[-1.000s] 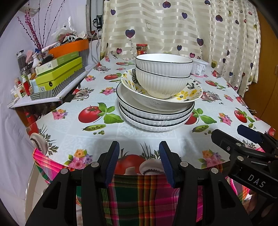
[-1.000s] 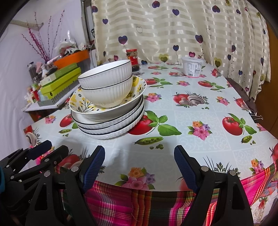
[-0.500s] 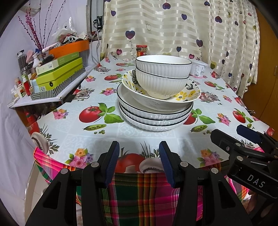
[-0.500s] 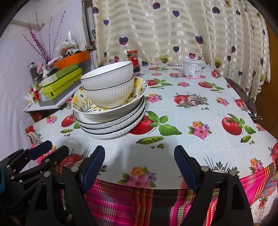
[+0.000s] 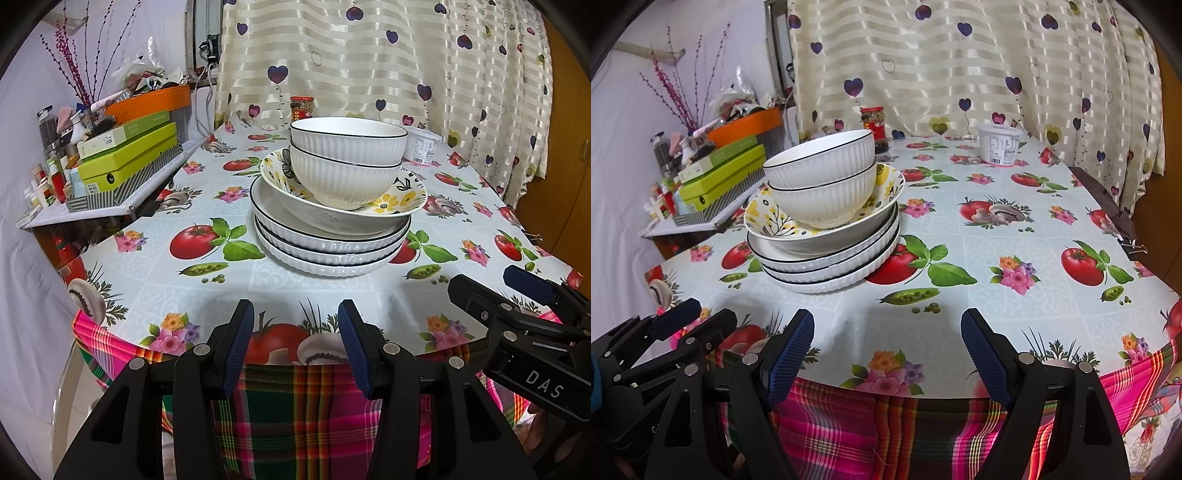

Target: Organize plates and bowls

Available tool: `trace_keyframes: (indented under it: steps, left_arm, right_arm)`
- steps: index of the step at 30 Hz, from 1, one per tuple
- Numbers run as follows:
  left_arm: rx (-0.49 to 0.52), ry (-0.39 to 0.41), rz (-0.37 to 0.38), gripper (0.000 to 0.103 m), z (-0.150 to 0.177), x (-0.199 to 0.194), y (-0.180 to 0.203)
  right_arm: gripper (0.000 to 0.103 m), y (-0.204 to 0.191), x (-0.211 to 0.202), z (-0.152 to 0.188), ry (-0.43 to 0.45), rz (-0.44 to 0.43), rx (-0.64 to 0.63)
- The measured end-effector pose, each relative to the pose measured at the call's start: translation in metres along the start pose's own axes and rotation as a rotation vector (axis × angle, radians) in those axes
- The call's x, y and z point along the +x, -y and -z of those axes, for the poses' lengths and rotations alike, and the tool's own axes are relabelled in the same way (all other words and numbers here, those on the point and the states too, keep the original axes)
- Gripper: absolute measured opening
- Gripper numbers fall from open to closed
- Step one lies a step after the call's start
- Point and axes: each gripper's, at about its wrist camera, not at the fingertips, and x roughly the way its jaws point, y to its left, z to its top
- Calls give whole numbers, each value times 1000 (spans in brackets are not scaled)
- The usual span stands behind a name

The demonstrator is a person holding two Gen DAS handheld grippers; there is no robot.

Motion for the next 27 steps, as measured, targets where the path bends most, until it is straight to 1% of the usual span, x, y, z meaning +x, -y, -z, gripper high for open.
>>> trace_keyframes:
  steps: [27]
  left_arm:
    - [0,7,0,49,1,-5,-3]
  right_arm:
    - [83,-3,-3,1,3,2,-3]
